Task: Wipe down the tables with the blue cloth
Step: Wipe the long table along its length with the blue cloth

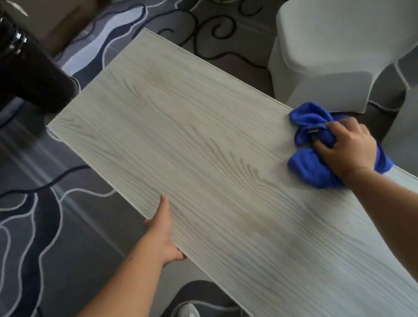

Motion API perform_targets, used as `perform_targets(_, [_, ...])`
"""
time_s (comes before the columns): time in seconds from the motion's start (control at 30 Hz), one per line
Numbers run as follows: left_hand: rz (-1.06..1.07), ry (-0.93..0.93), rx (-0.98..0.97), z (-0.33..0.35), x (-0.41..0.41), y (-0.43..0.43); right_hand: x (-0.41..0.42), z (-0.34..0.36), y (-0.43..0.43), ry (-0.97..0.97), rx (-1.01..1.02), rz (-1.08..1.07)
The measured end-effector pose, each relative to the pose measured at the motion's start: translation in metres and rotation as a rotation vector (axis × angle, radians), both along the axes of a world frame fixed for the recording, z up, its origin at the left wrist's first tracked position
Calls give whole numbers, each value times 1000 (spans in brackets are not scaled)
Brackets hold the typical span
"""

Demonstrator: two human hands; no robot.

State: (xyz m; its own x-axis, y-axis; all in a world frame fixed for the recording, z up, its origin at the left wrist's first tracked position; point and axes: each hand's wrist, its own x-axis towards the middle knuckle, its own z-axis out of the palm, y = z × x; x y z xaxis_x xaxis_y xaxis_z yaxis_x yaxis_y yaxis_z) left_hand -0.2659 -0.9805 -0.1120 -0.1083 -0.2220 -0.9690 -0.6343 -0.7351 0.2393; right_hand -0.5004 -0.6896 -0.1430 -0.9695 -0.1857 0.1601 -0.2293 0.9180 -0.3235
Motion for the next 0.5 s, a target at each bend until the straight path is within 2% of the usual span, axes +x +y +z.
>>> perform_targets(0.13, [7,6,42,4,0,-3,38,3,-16,-23,-81,-47])
perform_targets(0.3, [-81,52,56,8,11,-9,179,8,-93,-15,-111,216])
perform_targets(0.5, [-265,108,131,19,29,-26,292,12,-149,-111,-34,259])
